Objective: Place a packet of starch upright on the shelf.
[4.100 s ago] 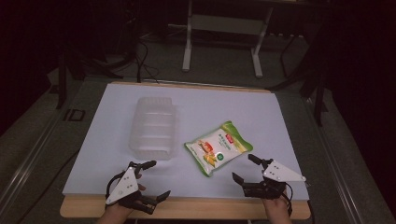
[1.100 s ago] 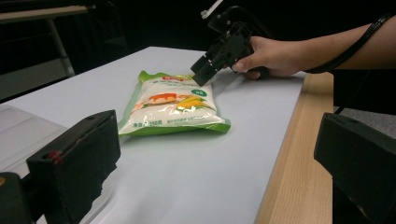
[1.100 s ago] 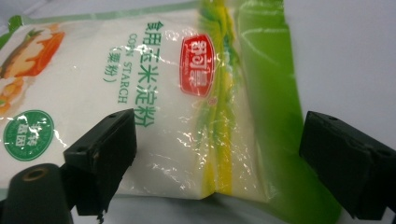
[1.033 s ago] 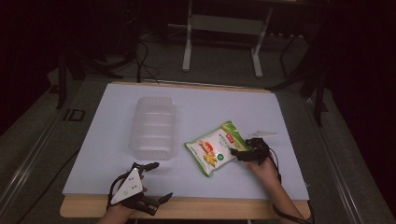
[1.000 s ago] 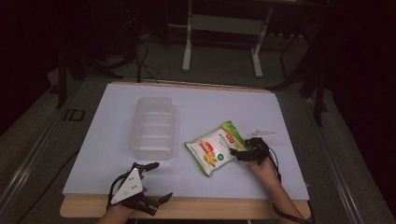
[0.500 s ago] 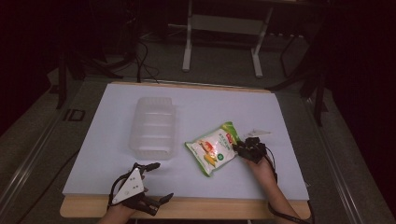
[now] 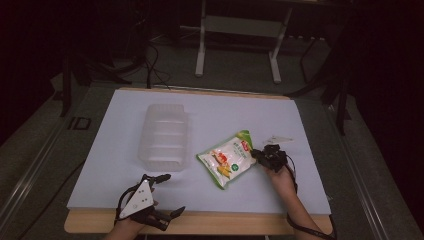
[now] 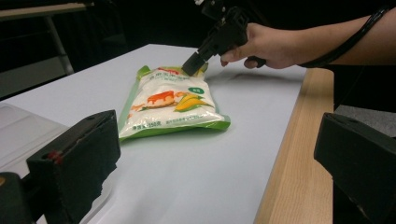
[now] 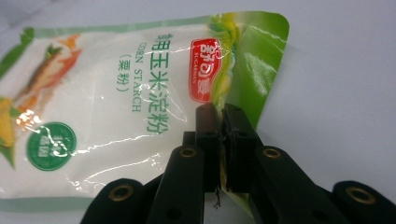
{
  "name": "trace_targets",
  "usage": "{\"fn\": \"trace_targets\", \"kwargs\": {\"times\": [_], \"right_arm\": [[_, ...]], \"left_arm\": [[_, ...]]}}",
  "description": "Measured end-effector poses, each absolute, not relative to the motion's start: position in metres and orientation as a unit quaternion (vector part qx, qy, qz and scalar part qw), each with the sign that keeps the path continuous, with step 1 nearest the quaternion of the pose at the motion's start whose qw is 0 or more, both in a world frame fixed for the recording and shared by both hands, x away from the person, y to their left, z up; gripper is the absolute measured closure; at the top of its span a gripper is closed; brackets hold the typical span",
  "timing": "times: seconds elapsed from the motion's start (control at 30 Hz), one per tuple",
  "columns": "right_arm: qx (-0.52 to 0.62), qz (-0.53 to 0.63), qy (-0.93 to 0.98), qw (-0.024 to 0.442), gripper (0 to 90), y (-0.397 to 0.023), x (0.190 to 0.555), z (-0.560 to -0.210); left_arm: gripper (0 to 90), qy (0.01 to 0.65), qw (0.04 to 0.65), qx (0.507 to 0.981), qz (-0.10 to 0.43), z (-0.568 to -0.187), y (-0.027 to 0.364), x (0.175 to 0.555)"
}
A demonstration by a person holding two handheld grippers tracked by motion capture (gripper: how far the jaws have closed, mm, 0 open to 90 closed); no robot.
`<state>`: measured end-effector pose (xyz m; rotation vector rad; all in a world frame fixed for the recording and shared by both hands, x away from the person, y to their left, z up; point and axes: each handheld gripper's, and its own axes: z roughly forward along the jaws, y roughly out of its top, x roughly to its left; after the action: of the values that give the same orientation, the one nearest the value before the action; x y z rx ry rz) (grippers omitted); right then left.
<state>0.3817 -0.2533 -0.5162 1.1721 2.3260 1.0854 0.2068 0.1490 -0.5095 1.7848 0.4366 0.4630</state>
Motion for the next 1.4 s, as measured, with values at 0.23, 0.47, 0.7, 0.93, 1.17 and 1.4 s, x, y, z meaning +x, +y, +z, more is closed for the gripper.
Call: {"fn": "trace_targets", "kwargs": {"times": [0.23,0.47,0.7,0.93,1.17,1.4], "right_arm": [[0.401,0.403,0.807,0.16,86.7,-0.254,0.378,-0.503],[0.38,0.426,0.803,0.173,87.0,-0.249,0.37,-0.483],[0.352,0.451,0.8,0.181,87.2,-0.24,0.359,-0.462],[0.322,0.465,0.802,0.192,87.4,-0.228,0.346,-0.444],[0.296,0.47,0.806,0.204,87.6,-0.218,0.342,-0.431],[0.264,0.491,0.802,0.213,88.0,-0.211,0.334,-0.408]], "left_arm": [[0.7,0.187,0.583,0.765,0.198,-0.51,0.149,0.207],[0.7,0.188,0.581,0.766,0.198,-0.51,0.148,0.207],[0.7,0.188,0.581,0.767,0.197,-0.51,0.148,0.207],[0.7,0.189,0.581,0.767,0.197,-0.51,0.147,0.207],[0.7,0.19,0.582,0.765,0.198,-0.51,0.148,0.207],[0.7,0.189,0.582,0.766,0.198,-0.51,0.148,0.206]]}}
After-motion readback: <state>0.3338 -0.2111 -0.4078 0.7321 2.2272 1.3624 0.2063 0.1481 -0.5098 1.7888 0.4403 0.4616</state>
